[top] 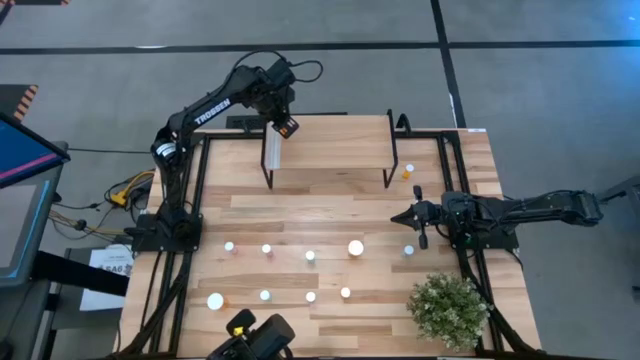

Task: Pick and place medicine bottles onto shelf by color
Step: Put the top left small orange pill bottle on the shelf

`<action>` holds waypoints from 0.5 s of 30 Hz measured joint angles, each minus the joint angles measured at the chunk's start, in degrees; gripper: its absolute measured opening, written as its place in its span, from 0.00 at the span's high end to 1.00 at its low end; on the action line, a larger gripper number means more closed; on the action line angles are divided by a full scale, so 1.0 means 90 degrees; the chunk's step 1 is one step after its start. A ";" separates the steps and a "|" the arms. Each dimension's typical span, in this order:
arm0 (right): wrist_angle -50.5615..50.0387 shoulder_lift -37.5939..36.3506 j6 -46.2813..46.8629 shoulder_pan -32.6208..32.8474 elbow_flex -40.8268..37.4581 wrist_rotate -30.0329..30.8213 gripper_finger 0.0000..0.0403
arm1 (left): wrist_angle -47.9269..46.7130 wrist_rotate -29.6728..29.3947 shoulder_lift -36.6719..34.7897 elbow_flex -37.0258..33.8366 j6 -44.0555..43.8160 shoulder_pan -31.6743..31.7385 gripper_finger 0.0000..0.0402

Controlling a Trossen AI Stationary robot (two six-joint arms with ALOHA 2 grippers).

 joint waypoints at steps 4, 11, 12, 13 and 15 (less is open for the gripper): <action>-0.0001 -0.0001 -0.0002 0.0000 -0.0001 0.0002 0.92 | -0.0011 -0.0174 0.0248 -0.0002 0.0007 -0.0068 0.69; -0.0012 0.0001 0.0000 0.0000 0.0001 0.0000 0.92 | 0.0023 -0.0174 0.0504 -0.0002 0.0036 -0.0102 0.69; -0.0007 -0.0002 -0.0001 -0.0001 0.0000 0.0002 0.92 | 0.0010 -0.0176 0.0504 -0.0002 0.0054 -0.0096 0.69; -0.0005 -0.0001 0.0000 -0.0001 0.0002 0.0002 0.92 | 0.0006 -0.0178 0.0504 -0.0002 0.0071 -0.0095 0.69; -0.0005 0.0001 0.0000 -0.0002 -0.0001 0.0002 0.92 | 0.0006 -0.0177 0.0504 -0.0002 0.0075 -0.0095 0.69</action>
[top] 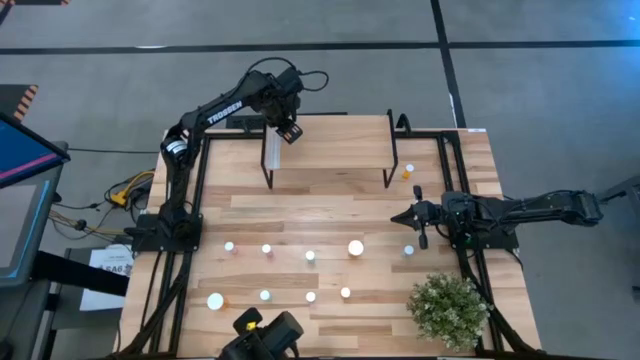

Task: Pick and place medicine bottles onto shelf by color
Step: Put the top left small orange pill bottle on the shelf, then put the top small orange pill bottle on the shelf

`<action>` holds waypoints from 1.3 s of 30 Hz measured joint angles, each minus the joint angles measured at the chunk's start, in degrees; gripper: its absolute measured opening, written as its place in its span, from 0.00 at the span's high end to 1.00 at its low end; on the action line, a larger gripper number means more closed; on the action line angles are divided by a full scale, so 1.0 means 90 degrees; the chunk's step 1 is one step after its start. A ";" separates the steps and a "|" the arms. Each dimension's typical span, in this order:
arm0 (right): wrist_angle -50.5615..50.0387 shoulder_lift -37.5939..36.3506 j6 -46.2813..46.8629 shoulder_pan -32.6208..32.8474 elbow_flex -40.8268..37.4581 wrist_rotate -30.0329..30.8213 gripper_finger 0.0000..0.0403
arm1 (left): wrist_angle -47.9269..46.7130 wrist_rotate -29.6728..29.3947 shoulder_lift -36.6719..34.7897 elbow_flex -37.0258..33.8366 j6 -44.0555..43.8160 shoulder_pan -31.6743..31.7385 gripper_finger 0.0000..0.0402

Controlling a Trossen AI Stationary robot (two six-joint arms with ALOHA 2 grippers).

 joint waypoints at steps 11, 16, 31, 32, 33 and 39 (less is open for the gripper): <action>0.0004 -0.0001 -0.0001 0.0000 0.0001 -0.0001 0.92 | -0.0050 -0.0016 -0.0012 0.0000 -0.0002 -0.0040 0.54; 0.0003 0.0000 0.0000 0.0002 0.0002 0.0000 0.92 | -0.0189 -0.0103 -0.0015 0.0113 0.0000 -0.0054 0.46; 0.0005 0.0000 -0.0002 0.0000 0.0000 -0.0002 0.92 | -0.1271 -0.0725 -0.0049 0.1739 0.0046 -0.0142 0.38; 0.0003 0.0000 0.0000 0.0000 0.0001 -0.0001 0.92 | -0.1311 -0.0836 -0.0093 0.1769 0.0085 -0.0173 0.38; 0.0003 -0.0002 0.0000 0.0000 0.0000 -0.0002 0.92 | -0.1309 -0.0926 -0.0168 0.1774 0.0105 -0.0238 0.39; -0.0012 0.0000 0.0000 0.0000 0.0002 -0.0002 0.92 | -0.1138 -0.1012 -0.0808 0.1776 0.0106 -0.0691 0.43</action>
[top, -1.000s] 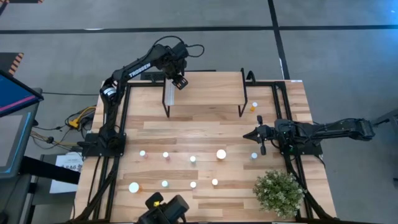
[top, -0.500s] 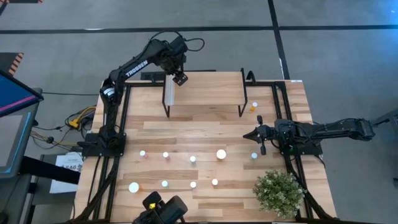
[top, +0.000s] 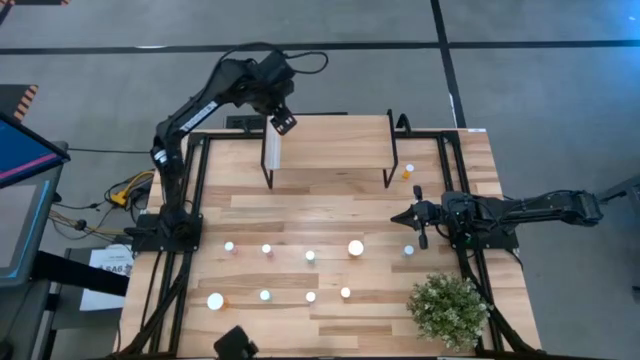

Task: Pick and place medicine bottles onto shelf by color
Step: Put the top small orange pill bottle on the shelf

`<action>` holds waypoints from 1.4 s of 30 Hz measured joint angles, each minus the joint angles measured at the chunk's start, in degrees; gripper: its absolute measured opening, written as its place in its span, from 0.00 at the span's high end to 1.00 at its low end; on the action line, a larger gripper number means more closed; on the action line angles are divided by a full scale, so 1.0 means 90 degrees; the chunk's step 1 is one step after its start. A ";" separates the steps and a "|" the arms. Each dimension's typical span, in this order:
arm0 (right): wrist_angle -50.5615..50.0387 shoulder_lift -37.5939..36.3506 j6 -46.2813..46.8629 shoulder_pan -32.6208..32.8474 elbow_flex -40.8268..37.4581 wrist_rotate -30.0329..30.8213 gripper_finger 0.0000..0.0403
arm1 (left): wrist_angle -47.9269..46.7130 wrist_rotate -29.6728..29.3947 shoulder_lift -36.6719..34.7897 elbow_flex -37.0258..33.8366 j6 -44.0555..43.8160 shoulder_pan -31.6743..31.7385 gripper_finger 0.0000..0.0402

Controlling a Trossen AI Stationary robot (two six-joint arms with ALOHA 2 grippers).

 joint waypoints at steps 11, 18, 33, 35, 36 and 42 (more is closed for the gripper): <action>-0.0002 -0.0002 0.0000 0.0002 -0.0002 0.0002 0.92 | 0.0378 -0.0558 -0.1313 -0.0425 -0.0417 -0.1605 0.47; 0.0002 0.0000 0.0000 0.0000 -0.0002 0.0000 0.92 | 0.1784 -0.1042 -0.3024 -0.2738 -0.0852 -0.2855 0.47; 0.0015 0.0000 0.0000 0.0000 -0.0002 0.0000 0.92 | 0.7212 -0.1128 -0.6812 -0.9179 -0.1913 -0.5198 0.47; 0.0015 -0.0001 -0.0001 0.0002 -0.0001 0.0000 0.92 | 0.8053 -0.1135 -0.7026 -0.9876 -0.1959 -0.5414 0.47; 0.0015 0.0000 -0.0001 0.0001 -0.0002 0.0000 0.92 | 0.8475 -0.1143 -0.7095 -1.0231 -0.1966 -0.5509 0.47; 0.0012 0.0000 0.0000 0.0001 -0.0002 0.0000 0.92 | 1.0879 -0.1232 -0.7020 -1.1786 -0.2042 -0.5896 0.47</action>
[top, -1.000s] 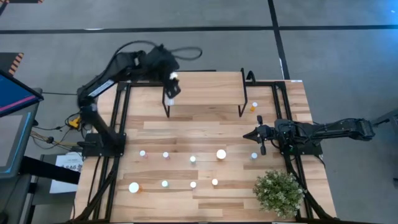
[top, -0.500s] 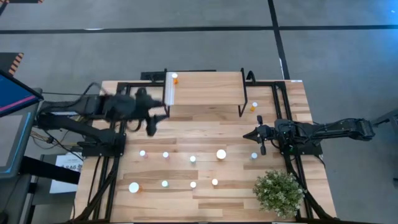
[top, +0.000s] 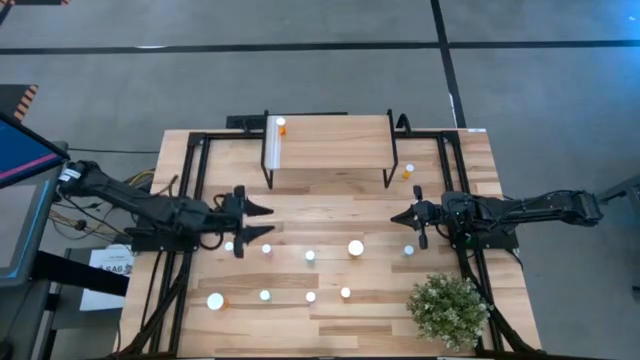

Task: Pick and place medicine bottles onto shelf by color
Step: Put the top small orange pill bottle on the shelf

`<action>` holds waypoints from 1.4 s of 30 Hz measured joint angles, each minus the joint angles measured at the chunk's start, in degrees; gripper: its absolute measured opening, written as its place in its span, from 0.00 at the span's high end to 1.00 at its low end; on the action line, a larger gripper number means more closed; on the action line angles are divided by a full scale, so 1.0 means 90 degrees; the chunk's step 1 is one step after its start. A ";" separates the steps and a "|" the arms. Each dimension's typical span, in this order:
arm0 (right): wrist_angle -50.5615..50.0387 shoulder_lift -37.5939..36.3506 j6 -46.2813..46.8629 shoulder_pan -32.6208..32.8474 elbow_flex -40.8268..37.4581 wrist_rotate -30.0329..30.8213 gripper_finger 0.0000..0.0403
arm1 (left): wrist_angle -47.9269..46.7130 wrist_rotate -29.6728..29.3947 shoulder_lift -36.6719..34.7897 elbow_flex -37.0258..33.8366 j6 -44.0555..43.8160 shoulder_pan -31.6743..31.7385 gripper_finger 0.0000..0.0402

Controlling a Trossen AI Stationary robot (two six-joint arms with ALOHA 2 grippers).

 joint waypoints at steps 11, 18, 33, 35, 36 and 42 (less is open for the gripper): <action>0.0009 0.0000 0.0001 0.0000 -0.0001 0.0002 0.92 | 0.1457 -0.0036 0.0436 -0.0680 -0.0059 -0.0227 0.47; 0.0007 -0.0002 0.0001 -0.0011 0.0000 0.0002 0.92 | 0.1539 -0.0039 0.0429 -0.0676 -0.0040 -0.0225 0.47; 0.0094 0.0000 -0.0310 -0.0014 0.0001 0.0163 0.92 | 0.1820 0.0241 0.0429 -0.0671 0.0117 -0.0276 0.47; 0.0106 -0.0002 -0.0070 -0.0014 0.0001 0.0163 0.92 | 0.1815 0.0219 0.0430 -0.0671 0.0117 -0.0276 0.47; 0.0106 -0.0002 0.0082 -0.0014 0.0002 0.0163 0.92 | 0.1815 0.0214 0.0431 -0.0671 0.0117 -0.0276 0.47; 0.0037 0.0000 0.0328 -0.0014 0.0001 0.0163 0.92 | 0.1812 0.0190 0.0431 -0.0671 0.0088 -0.0276 0.47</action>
